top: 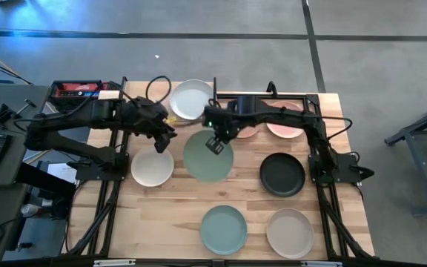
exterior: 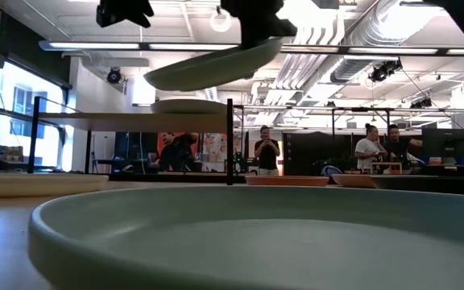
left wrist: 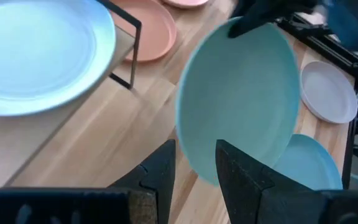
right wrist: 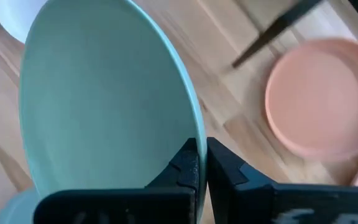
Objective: Place and stack plates onto a shelf
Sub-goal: Stack the green plate on top of the light blue plate on the shelf
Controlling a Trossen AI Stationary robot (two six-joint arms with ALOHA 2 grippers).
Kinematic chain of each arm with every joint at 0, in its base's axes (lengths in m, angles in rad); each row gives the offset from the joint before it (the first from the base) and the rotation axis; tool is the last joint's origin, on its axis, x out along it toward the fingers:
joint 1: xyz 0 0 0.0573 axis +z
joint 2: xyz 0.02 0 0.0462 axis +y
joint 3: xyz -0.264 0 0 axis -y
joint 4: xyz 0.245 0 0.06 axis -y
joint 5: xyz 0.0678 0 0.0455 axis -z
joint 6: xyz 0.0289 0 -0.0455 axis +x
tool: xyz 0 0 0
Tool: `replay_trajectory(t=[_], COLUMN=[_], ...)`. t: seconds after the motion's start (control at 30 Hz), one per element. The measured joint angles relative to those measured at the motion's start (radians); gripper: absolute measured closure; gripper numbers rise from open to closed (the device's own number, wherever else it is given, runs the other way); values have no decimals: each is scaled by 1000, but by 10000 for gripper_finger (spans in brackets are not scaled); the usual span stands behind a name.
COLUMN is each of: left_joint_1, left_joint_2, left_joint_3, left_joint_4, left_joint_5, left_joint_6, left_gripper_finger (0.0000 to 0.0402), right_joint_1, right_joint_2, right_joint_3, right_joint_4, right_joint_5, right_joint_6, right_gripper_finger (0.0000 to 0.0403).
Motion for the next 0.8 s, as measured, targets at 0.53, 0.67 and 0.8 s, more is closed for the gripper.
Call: replay_trajectory(t=[0.53,0.67,0.8], left_joint_1=[7,7,7], left_joint_2=[-16,-16,-12], left_joint_3=[0,0,0], left_joint_4=[4,5,25], left_joint_5=[-85,-137,-182], left_joint_6=[-3,-30,-43], left_gripper_finger=[298,298,298], right_joint_1=[-311,-396,-472], right_joint_2=[0,0,0], right_joint_3=[0,0,0], right_joint_4=[298,377,471], right_joint_5=[-219,-263,-292], right_joint_6=[-315,-362,-386], right_gripper_finger=[403,403,403])
